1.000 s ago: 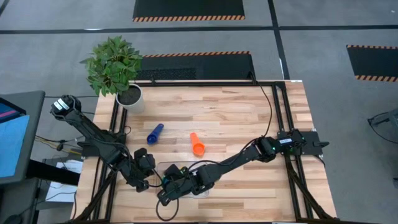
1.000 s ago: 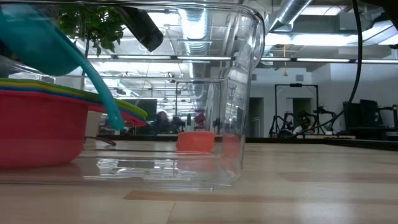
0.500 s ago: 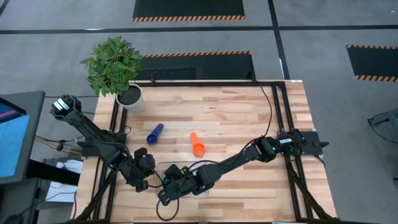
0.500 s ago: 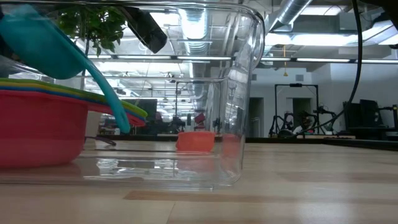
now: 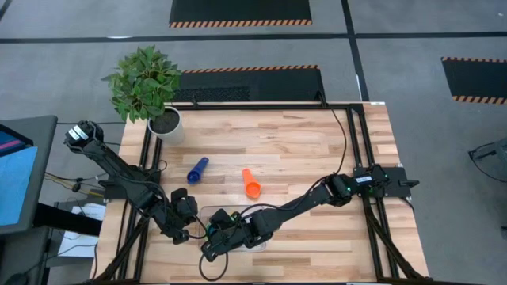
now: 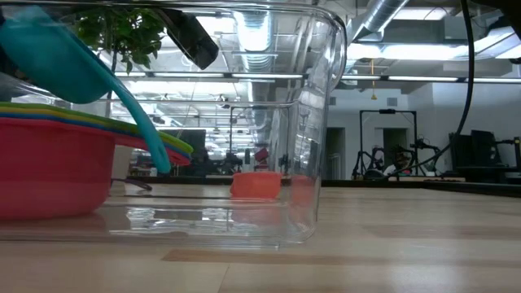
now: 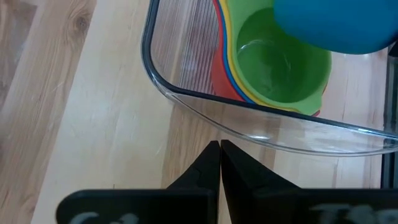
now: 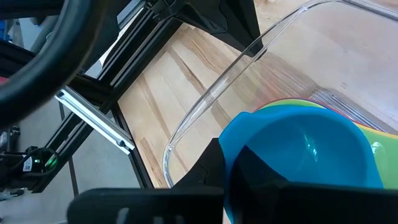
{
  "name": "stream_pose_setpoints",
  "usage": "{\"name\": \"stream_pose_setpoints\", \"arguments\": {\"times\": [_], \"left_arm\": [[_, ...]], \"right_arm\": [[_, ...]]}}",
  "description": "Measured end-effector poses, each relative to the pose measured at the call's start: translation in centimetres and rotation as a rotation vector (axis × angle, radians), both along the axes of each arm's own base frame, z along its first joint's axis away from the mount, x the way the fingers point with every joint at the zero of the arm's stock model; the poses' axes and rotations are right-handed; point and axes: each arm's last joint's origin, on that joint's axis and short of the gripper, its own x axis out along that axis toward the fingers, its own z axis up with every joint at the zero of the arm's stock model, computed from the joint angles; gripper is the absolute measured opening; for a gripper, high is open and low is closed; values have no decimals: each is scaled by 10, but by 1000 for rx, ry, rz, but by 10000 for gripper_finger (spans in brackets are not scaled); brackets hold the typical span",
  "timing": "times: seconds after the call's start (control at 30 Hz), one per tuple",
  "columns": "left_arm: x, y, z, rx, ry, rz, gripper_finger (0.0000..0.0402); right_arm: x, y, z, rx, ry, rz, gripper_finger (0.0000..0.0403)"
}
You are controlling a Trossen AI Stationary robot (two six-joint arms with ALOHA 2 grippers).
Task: Nest measuring cups in basket
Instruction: Stack the light blue measuring cup on top of the green measuring cup into the transparent bin
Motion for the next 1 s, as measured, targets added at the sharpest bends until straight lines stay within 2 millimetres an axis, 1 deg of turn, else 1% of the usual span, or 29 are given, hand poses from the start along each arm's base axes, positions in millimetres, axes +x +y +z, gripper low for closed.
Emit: {"name": "stream_pose_setpoints", "arguments": {"times": [0.3,0.47,0.53,0.63,0.83,1.0], "left_arm": [[0,0,0,0,0,0,0],[0,0,0,0,0,0,0],[0,0,0,-1,1,1,0],[0,0,0,-8,6,-3,0],[0,0,0,-15,9,2,0],[0,0,0,-16,8,3,0]], "right_arm": [[0,0,0,1,0,-1,10],[0,0,0,4,5,-6,43],[-2,-1,-2,10,26,-16,51],[-3,-1,-3,16,53,-19,51],[-2,0,-2,29,42,-5,47],[-1,-1,-1,33,30,-3,56]]}}
